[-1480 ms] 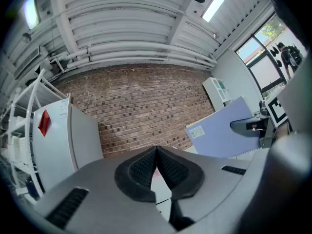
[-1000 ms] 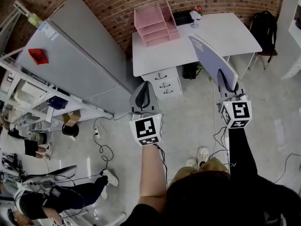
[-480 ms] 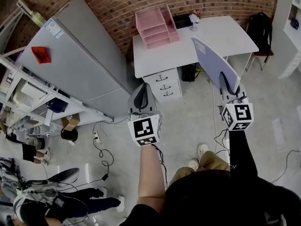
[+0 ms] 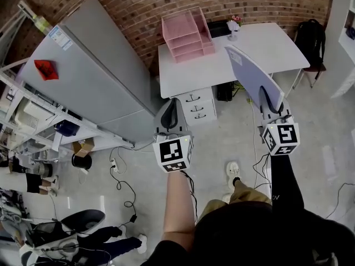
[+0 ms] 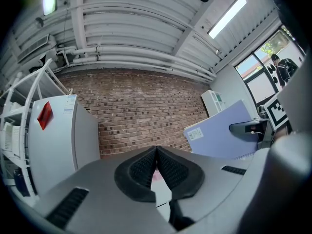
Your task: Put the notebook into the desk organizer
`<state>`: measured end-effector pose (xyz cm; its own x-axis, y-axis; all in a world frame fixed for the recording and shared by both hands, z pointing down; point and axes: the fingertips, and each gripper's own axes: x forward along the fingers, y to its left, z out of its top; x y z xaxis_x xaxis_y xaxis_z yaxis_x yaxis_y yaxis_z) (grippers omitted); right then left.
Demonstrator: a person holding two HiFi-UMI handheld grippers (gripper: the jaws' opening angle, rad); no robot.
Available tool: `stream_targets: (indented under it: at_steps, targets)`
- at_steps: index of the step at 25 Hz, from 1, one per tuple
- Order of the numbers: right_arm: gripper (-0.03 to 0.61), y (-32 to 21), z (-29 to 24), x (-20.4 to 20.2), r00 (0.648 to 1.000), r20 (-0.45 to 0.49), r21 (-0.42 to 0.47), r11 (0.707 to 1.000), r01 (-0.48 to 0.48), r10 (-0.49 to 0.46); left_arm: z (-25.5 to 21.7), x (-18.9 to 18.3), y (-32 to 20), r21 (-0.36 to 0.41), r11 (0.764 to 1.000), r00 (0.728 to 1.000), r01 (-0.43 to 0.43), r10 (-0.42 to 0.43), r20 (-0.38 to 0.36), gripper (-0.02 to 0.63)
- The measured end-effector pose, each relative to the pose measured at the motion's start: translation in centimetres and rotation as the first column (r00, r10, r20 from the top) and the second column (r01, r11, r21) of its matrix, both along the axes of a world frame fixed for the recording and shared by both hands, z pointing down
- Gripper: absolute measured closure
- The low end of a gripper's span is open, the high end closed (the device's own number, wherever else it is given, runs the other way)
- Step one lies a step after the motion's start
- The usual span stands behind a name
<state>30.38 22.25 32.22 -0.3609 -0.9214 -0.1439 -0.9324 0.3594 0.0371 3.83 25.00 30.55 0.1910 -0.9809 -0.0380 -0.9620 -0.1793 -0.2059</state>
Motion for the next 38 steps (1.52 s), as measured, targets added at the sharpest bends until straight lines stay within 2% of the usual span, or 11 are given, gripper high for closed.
stream_targets:
  at_steps: [9,21,29,38]
  targets:
    - [0.532,-8.9,-0.4,-1.0,1.0,0.005,0.008,1.0,0.029,-0.029,-0.5,-0.2,-8.2,0.005,1.0,1.0,0.004,-0.004,0.002,0.598]
    - [0.532,-19.7,0.7,-1.7,0.996,0.021,0.002,0.996,0.087,-0.087,1.1,0.0,-18.3,-0.026,0.999,0.999,0.03,-0.03,0.011,0.598]
    - [0.532,-23.6,1.5,-2.1,0.992,0.039,-0.009,0.993,0.12,-0.12,1.6,0.5,-21.8,-0.034,0.999,0.999,0.038,-0.037,0.013,0.598]
    - [0.532,-25.5,1.9,-3.5,0.989,0.048,-0.016,0.99,0.142,-0.141,1.7,-0.5,-23.4,-0.039,0.998,0.999,0.048,-0.047,0.021,0.598]
